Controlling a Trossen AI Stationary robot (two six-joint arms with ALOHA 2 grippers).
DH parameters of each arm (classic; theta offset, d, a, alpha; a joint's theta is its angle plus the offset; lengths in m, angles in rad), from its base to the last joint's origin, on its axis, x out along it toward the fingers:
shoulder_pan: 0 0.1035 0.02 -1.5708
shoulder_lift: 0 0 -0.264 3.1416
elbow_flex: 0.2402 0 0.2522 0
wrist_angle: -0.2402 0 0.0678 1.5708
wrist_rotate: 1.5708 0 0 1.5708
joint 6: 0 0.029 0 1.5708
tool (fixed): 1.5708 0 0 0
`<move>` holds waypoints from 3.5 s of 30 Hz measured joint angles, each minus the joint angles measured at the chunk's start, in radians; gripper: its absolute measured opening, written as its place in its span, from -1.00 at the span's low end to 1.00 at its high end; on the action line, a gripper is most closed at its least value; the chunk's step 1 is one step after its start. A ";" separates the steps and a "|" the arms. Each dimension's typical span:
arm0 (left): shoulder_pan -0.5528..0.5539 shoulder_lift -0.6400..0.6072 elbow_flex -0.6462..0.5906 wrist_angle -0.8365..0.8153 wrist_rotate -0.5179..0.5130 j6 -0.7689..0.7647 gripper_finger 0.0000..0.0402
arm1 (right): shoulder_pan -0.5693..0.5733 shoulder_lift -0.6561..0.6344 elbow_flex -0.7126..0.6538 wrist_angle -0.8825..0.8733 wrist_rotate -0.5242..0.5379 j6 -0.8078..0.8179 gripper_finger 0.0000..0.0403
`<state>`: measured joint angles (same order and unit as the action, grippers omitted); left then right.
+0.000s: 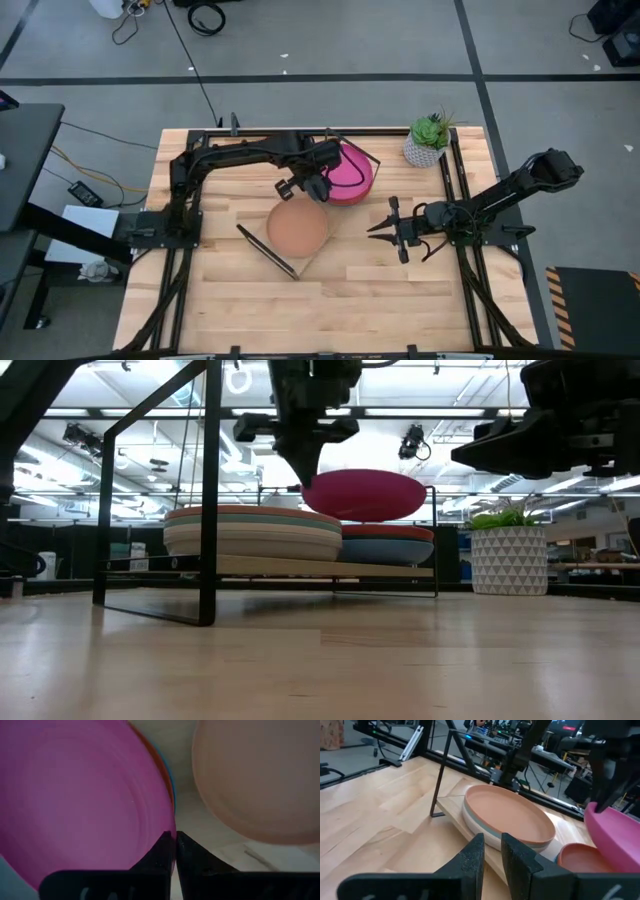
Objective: Place and stack plates onto a shelf
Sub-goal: Stack the pink plate on top of the orange plate on the shelf, then return to Home Position
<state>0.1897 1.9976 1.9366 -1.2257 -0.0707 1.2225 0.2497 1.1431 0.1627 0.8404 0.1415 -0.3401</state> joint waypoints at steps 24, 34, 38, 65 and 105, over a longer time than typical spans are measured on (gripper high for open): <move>0.017 0.091 0.000 0.099 -0.001 -0.145 -0.85 | 0.000 0.000 0.000 0.018 -0.004 0.042 -0.65; -0.019 0.091 0.000 0.102 -0.003 -0.295 -0.61 | 0.000 0.000 0.000 0.019 -0.004 0.042 -0.65; -0.031 0.091 0.000 0.104 -0.003 -0.296 -0.52 | 0.000 0.000 0.000 0.018 -0.004 0.050 -0.65; -0.018 0.182 0.001 0.194 -0.116 -0.471 -0.59 | 0.000 0.000 0.000 0.011 -0.013 0.076 -0.65; -0.012 -0.312 -0.444 0.391 0.279 -0.792 -0.96 | -0.053 -0.450 -0.157 -0.125 -0.055 0.171 -0.97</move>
<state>0.1774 1.6853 1.4930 -0.8345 0.2086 0.4306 0.1968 0.6927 0.0059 0.7159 0.0869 -0.1694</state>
